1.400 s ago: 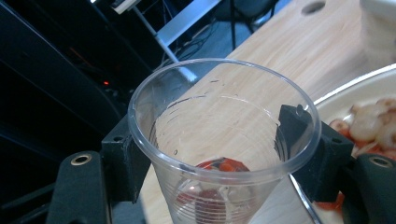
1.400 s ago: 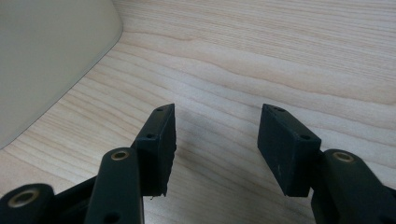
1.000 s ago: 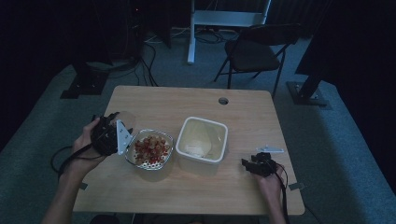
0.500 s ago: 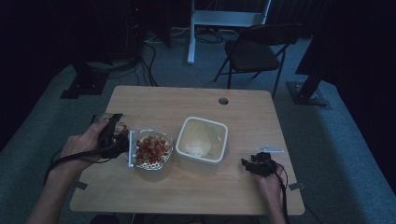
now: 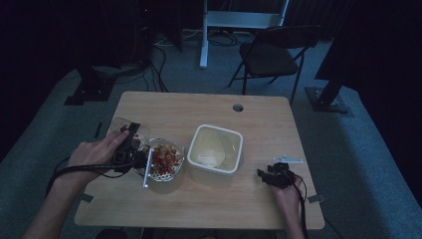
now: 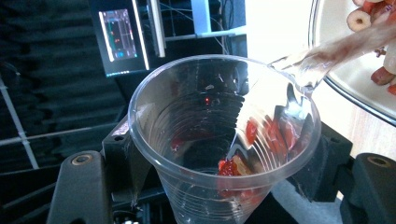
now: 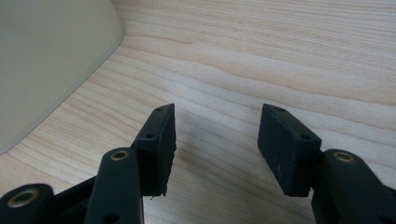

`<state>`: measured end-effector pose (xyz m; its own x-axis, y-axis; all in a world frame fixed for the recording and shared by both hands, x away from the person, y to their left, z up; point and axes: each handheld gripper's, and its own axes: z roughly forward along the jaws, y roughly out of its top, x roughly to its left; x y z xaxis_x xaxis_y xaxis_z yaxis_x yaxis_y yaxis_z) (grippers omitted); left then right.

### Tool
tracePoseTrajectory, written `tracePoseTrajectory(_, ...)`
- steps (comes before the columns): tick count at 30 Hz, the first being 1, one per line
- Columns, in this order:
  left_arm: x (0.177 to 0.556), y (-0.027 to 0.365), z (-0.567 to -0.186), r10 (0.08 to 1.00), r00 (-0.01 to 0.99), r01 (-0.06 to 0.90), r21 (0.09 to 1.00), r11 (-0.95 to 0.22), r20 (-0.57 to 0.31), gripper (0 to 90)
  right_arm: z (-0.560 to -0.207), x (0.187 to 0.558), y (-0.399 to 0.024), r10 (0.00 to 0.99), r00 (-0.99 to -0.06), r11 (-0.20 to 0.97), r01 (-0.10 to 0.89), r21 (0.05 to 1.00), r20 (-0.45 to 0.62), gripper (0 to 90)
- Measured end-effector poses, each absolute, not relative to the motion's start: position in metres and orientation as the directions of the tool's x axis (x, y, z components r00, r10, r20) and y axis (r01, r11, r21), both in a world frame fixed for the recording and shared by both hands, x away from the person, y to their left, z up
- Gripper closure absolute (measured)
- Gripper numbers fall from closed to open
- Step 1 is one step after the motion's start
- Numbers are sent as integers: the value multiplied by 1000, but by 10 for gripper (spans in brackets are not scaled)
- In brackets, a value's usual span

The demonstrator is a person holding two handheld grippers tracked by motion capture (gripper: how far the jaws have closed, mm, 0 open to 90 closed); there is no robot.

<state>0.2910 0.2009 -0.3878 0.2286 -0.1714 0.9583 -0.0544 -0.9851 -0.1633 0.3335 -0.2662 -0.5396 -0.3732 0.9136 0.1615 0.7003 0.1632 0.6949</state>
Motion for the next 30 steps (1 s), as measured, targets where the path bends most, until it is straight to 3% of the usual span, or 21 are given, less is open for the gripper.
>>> tracePoseTrajectory(30,286,194,-391,-249,174,-88,-237,-968,953,318,-540,333,-267,912,-375,160,698,698,165,463)
